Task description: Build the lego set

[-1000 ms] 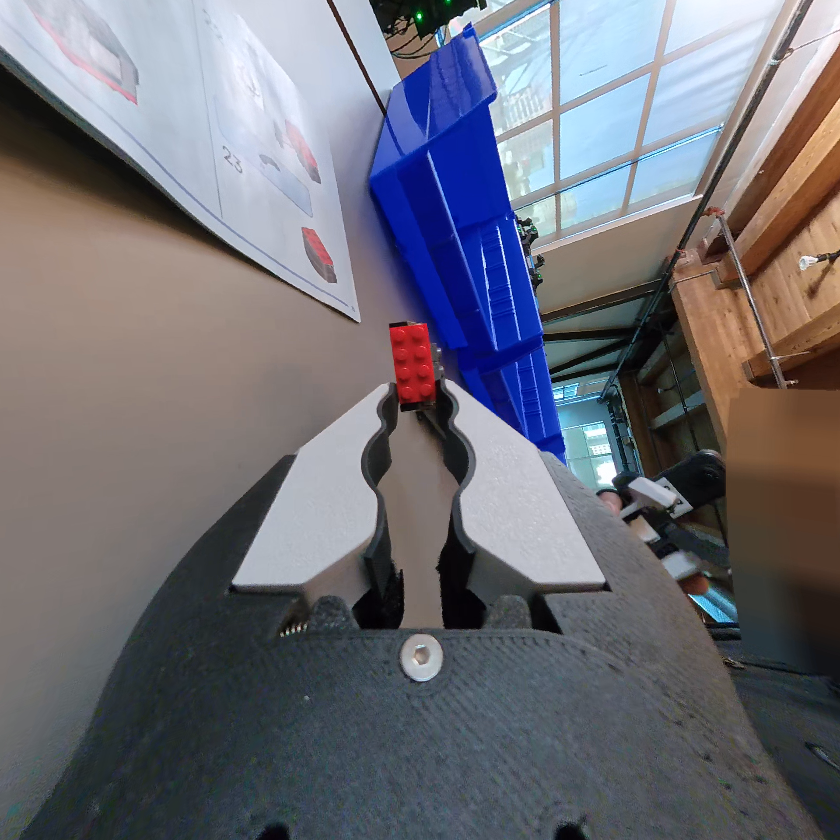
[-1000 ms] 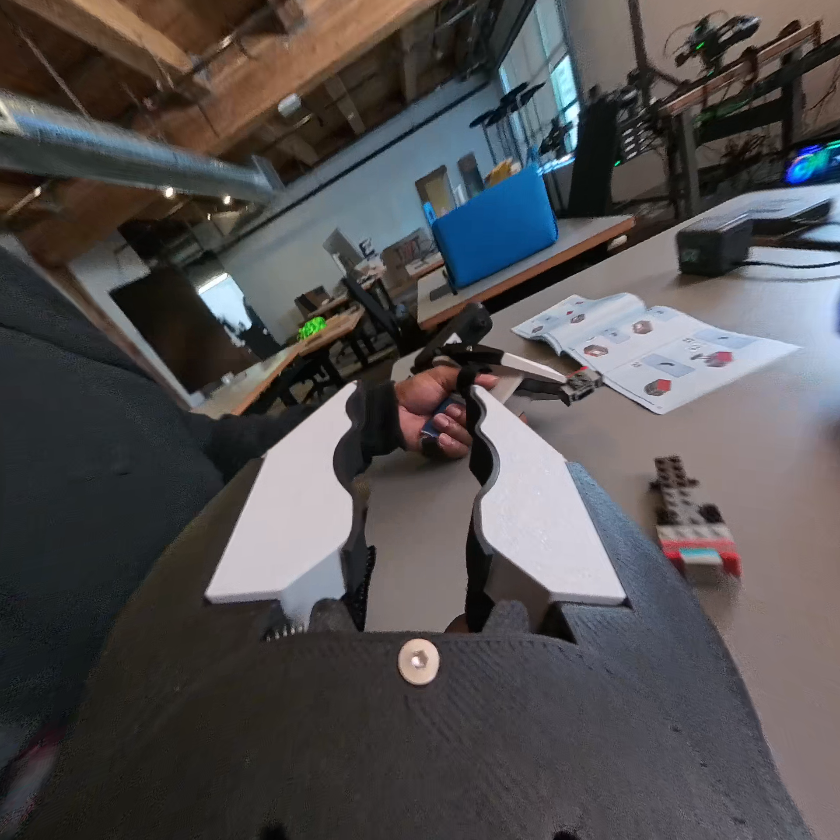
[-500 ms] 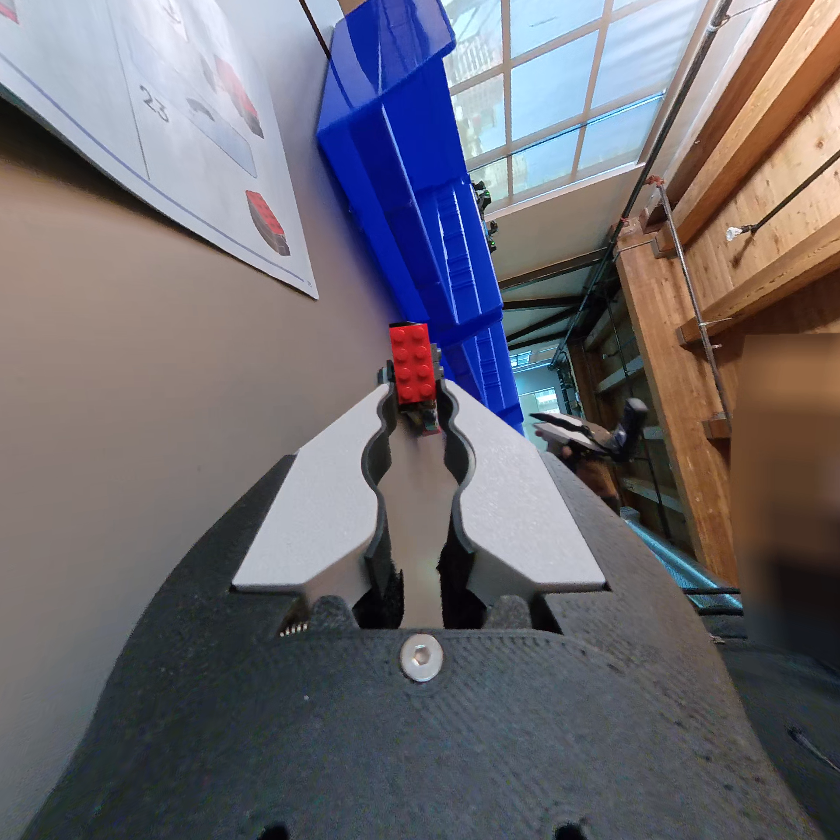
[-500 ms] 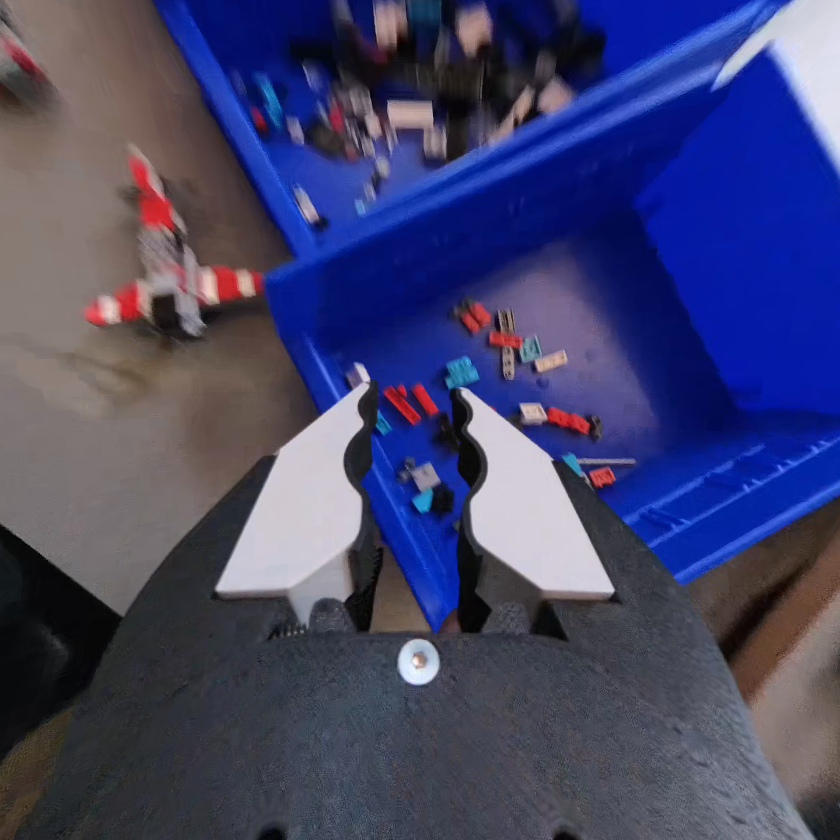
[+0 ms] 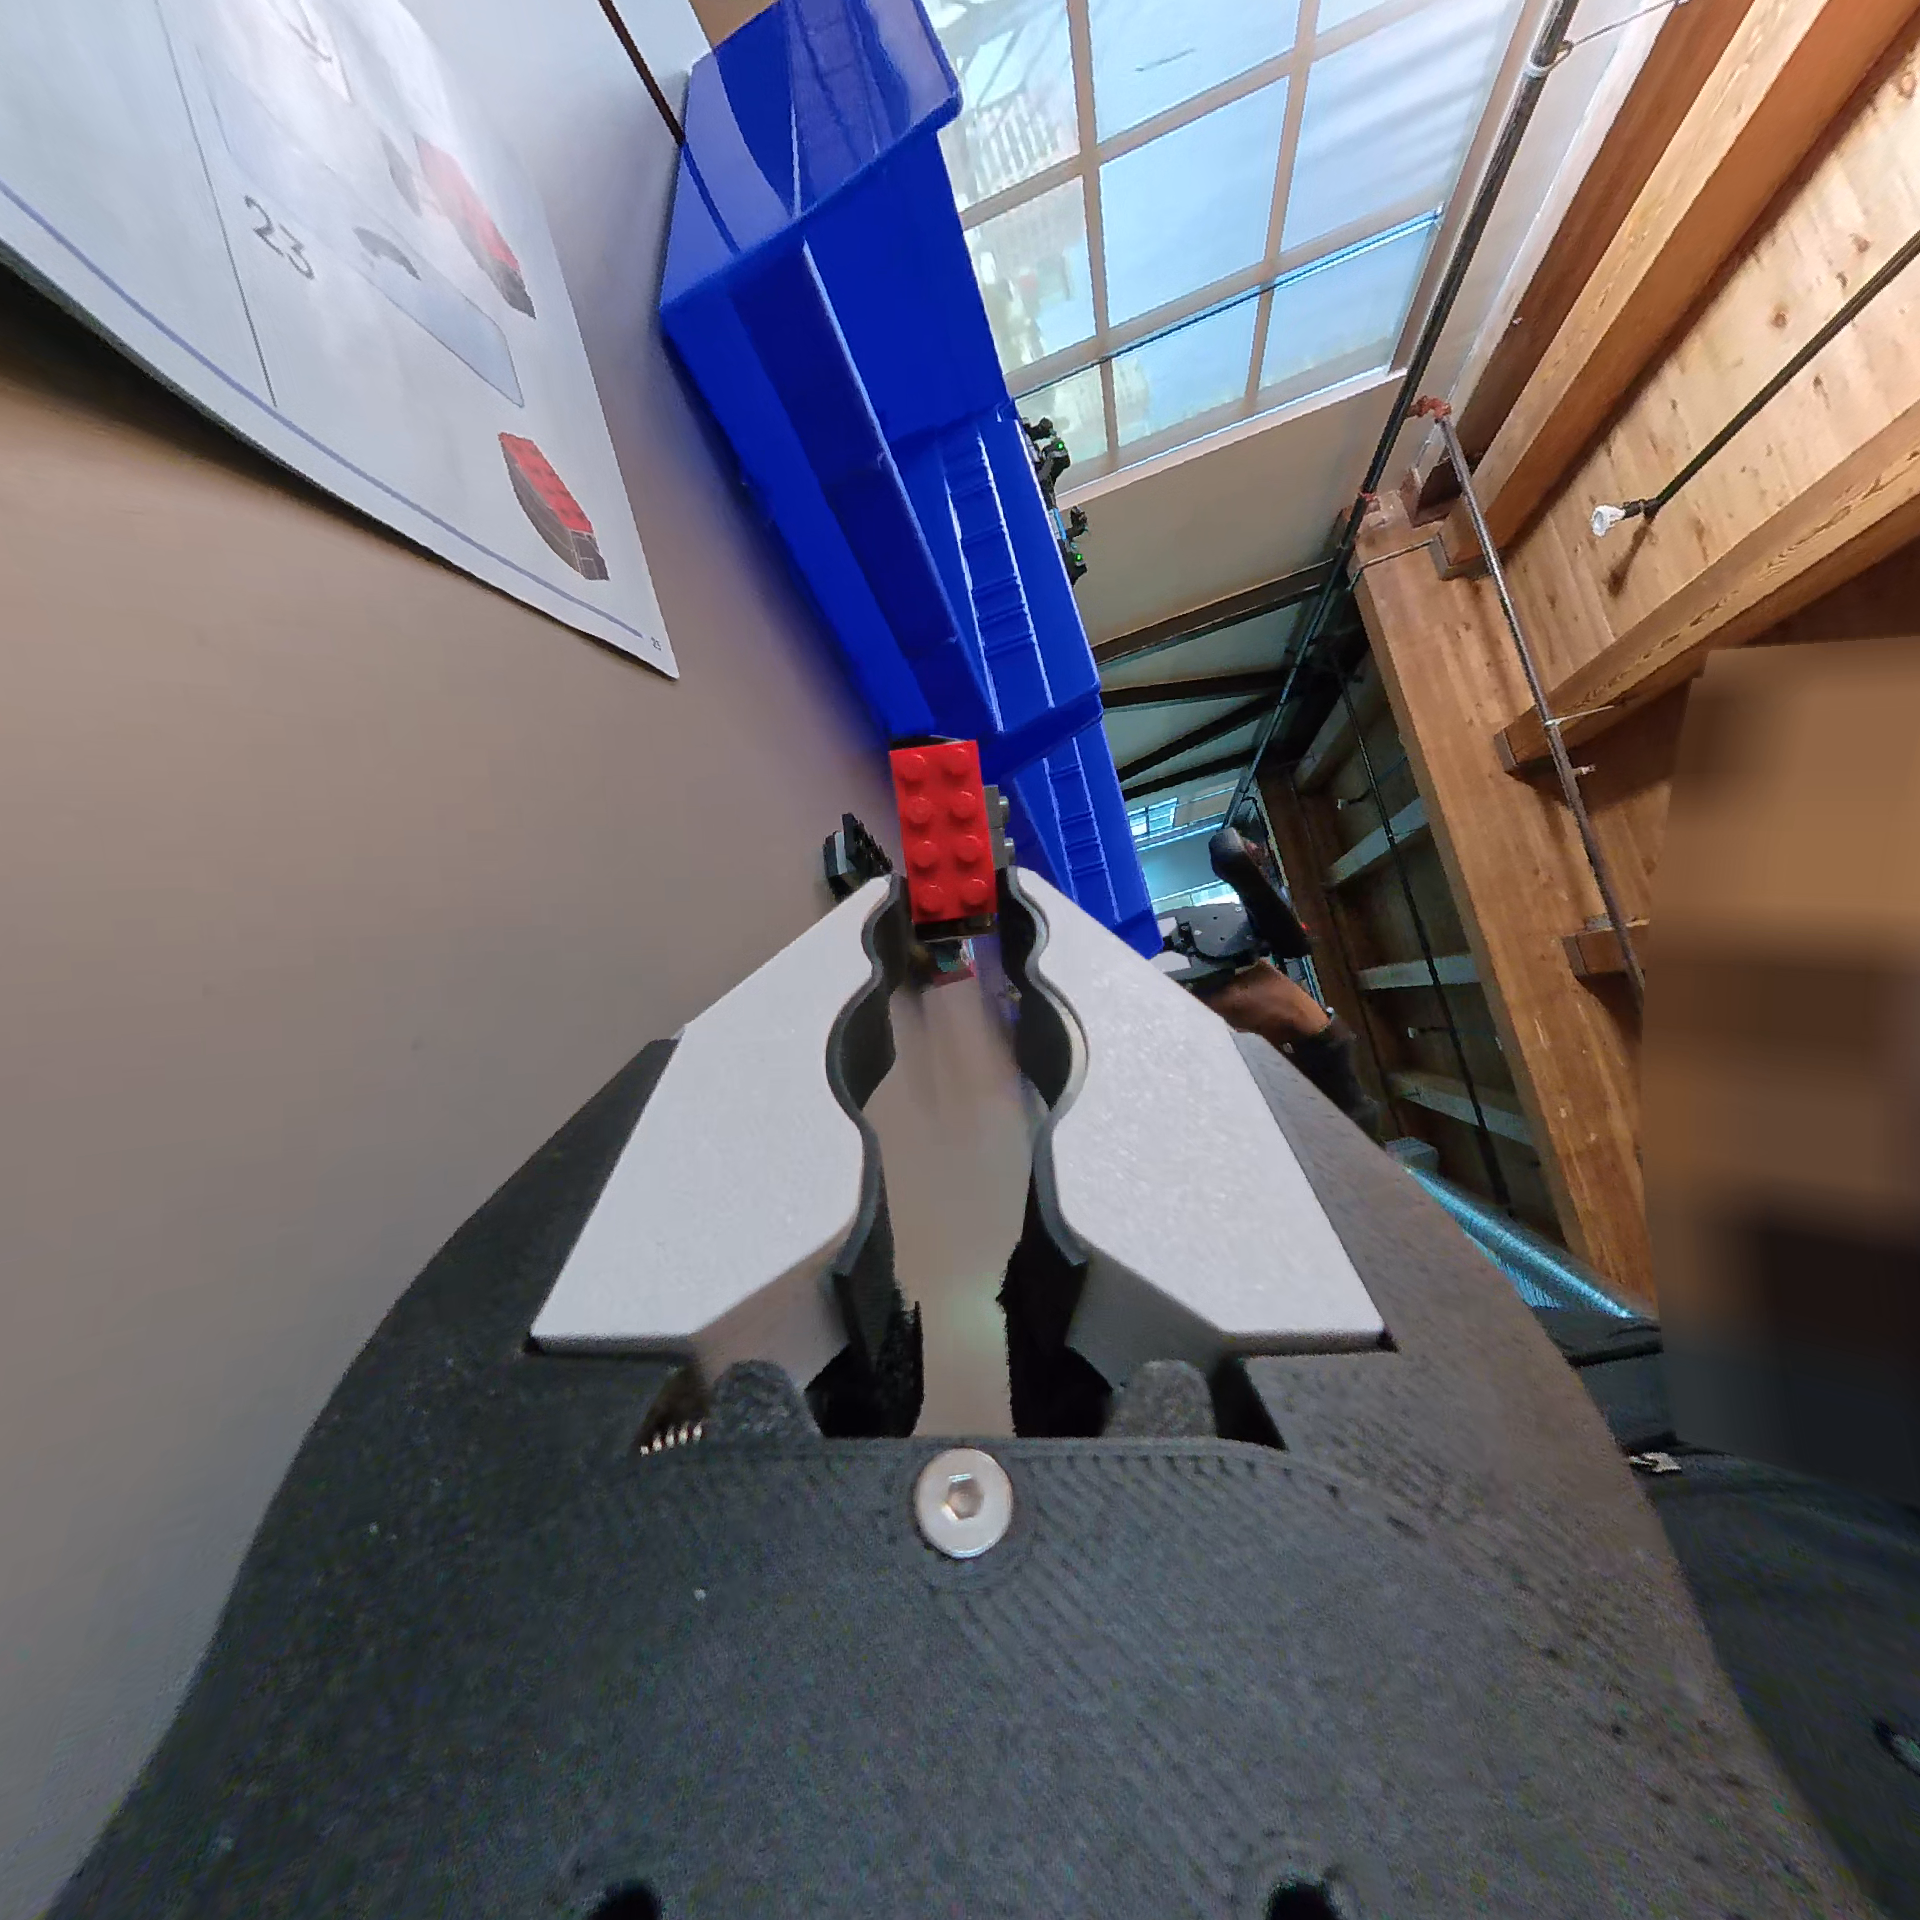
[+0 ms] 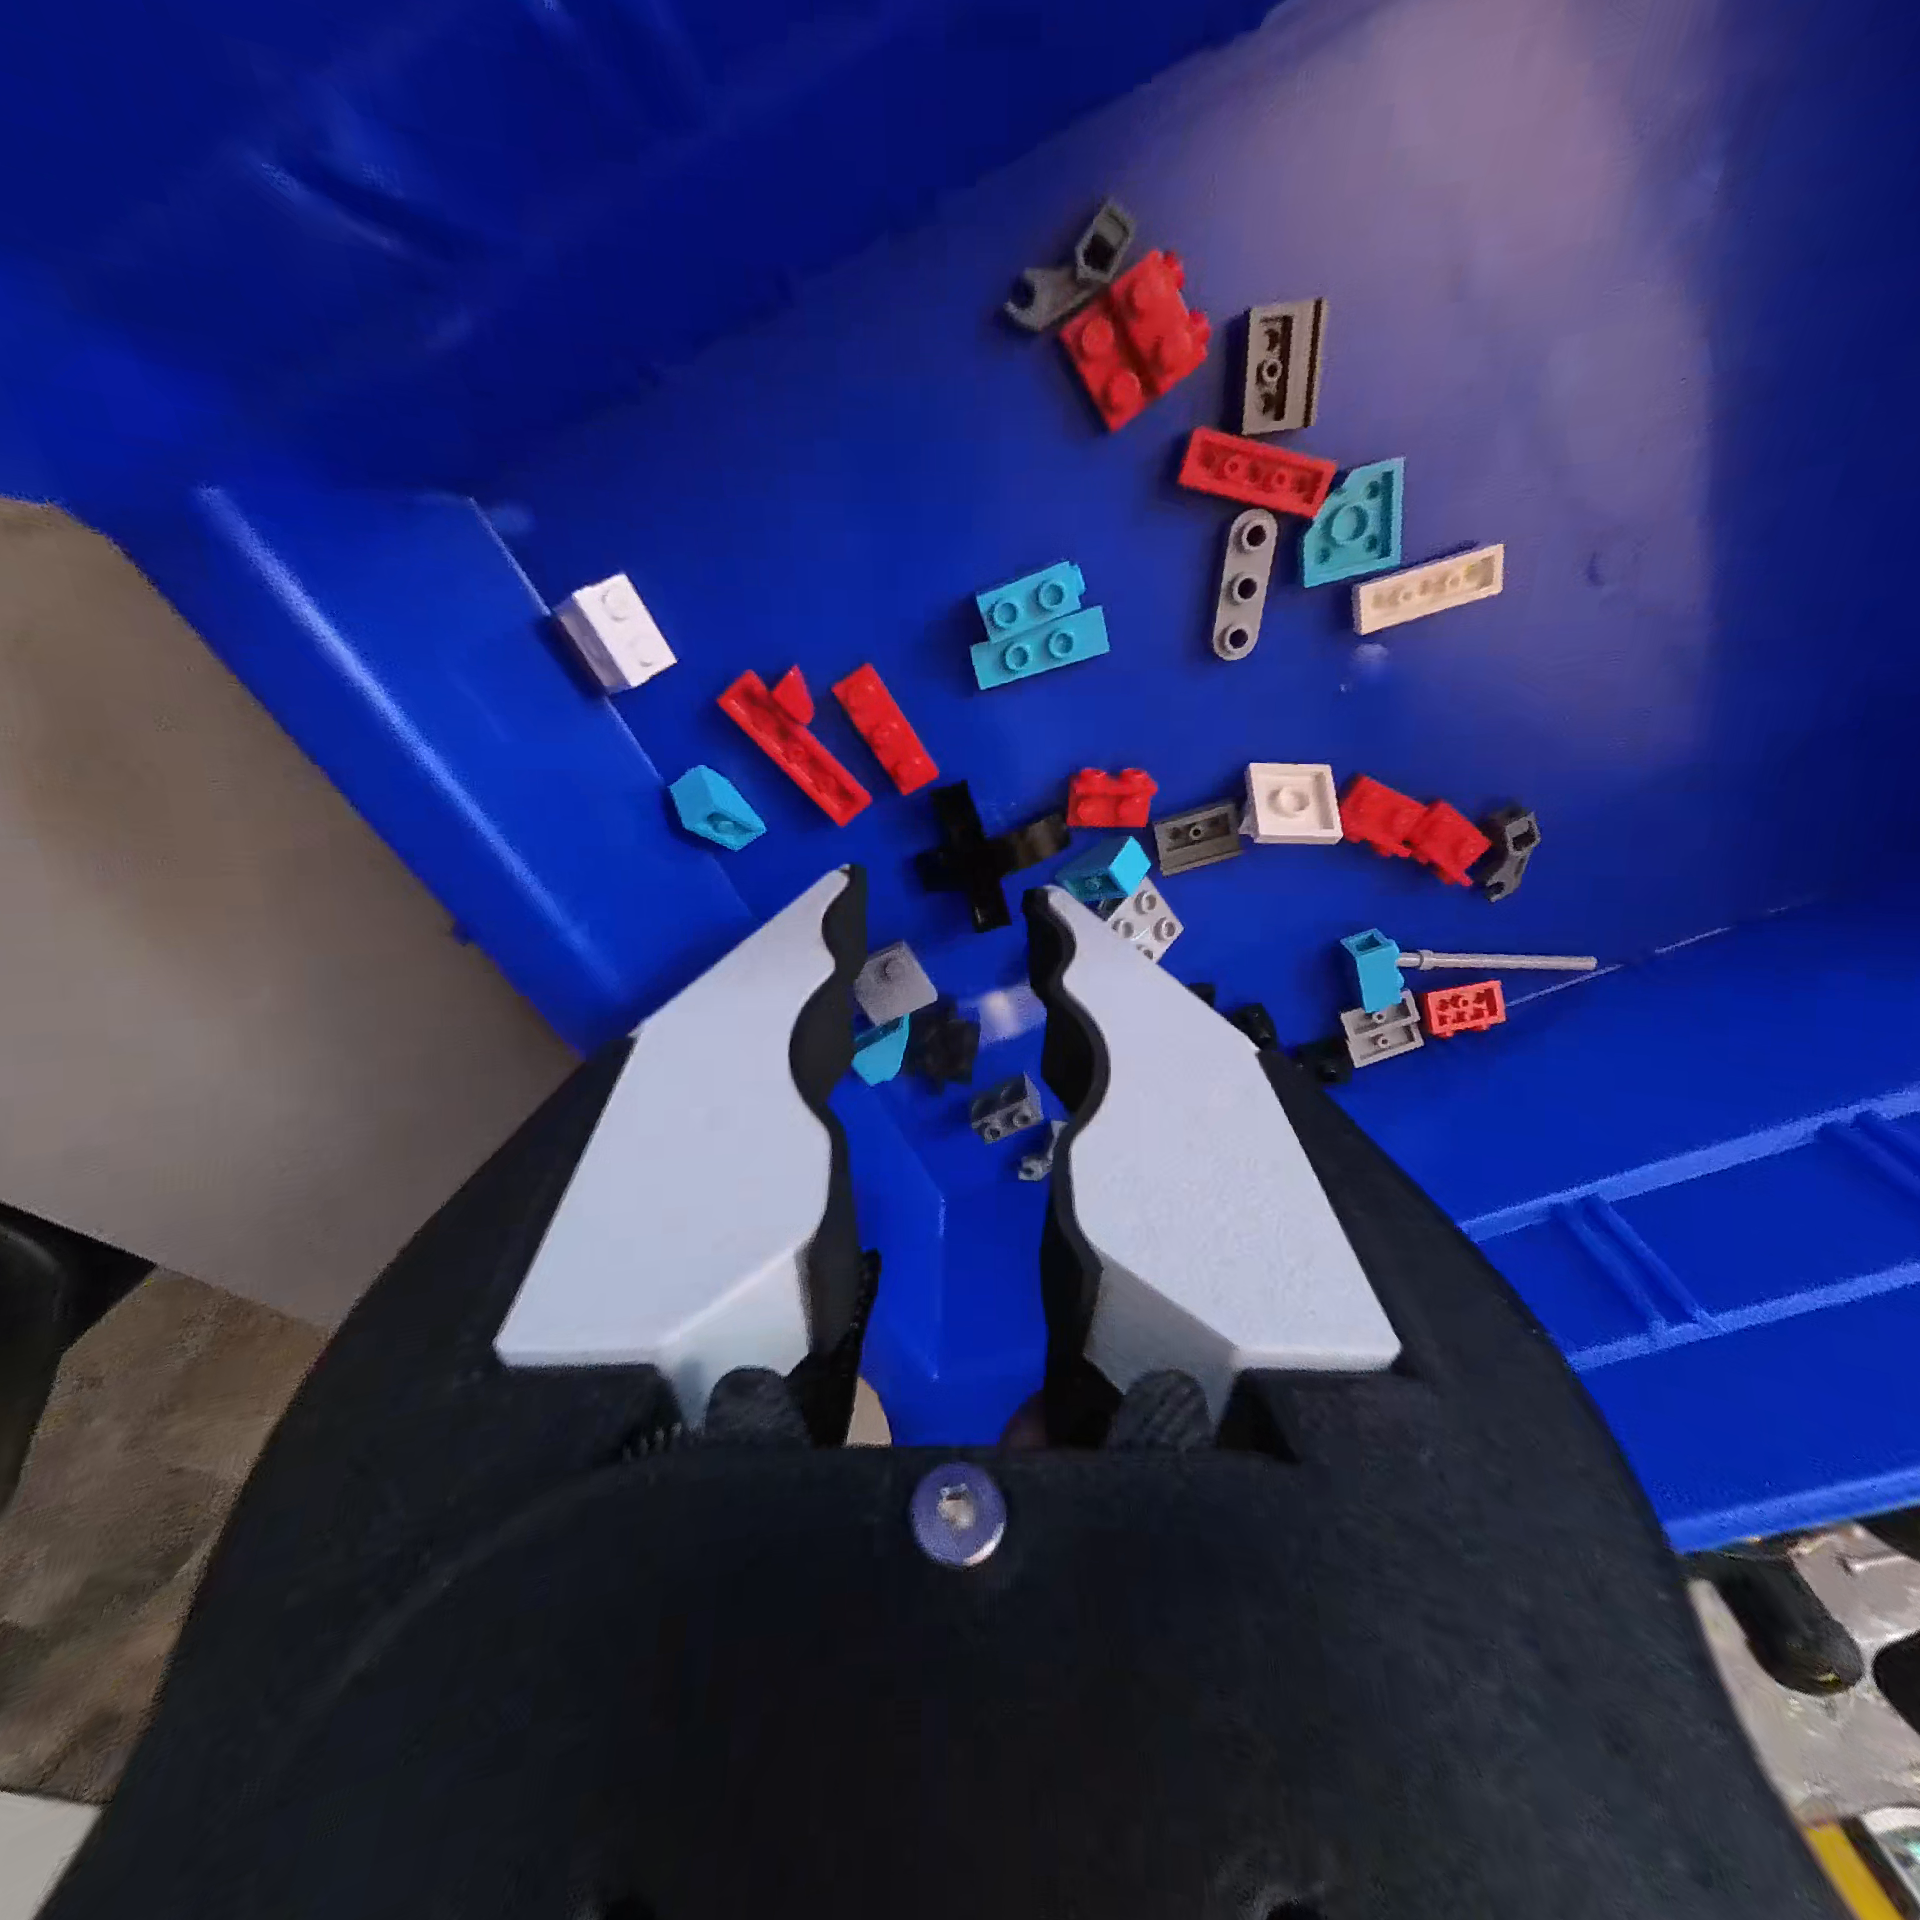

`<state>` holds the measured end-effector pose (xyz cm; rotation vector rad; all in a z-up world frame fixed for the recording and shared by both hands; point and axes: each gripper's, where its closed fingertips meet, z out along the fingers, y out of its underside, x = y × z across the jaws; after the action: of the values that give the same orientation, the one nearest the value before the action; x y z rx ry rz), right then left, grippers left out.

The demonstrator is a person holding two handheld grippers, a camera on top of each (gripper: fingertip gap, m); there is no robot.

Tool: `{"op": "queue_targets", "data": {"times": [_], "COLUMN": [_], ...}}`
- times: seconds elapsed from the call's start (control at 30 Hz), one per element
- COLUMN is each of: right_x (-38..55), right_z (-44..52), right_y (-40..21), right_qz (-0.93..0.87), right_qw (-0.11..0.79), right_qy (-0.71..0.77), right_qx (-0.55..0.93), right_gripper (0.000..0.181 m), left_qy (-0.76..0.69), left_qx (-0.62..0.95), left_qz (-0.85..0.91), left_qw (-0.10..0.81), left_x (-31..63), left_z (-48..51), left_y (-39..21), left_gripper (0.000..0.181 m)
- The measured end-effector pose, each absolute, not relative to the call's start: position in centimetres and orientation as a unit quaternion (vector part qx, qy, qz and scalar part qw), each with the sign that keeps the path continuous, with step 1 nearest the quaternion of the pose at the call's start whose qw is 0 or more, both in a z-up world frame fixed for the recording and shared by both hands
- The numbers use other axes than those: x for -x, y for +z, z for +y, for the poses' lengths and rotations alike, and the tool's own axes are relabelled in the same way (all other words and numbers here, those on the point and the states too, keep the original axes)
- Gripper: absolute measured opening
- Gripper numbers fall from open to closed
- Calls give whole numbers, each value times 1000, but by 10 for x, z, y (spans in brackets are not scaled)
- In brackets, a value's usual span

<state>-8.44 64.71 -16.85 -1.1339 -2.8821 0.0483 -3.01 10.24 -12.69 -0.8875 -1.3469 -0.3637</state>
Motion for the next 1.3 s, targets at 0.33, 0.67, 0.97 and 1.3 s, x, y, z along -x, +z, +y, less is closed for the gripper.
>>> {"op": "queue_targets", "data": {"times": [0.33,0.67,0.97,1.3], "right_x": [88,85,82,30], "right_z": [649,653,633,450], "right_y": [-183,-182,-137,-45], "right_qz": [-928,-939,-937,-952], "right_qw": [5,3,27,25], "right_qy": [15,2,56,221], "right_qx": [373,344,345,211], "right_gripper": [29,14,13,13], "left_qy": [-166,-166,-165,-179], "left_qx": [393,390,389,381], "left_qz": [-595,-592,-587,-575], "left_qw": [681,685,691,701], "left_x": [30,30,30,28], "left_z": [103,102,103,108], "left_y": [-126,-124,-121,-116], "left_gripper": [16,16,16,16]}}
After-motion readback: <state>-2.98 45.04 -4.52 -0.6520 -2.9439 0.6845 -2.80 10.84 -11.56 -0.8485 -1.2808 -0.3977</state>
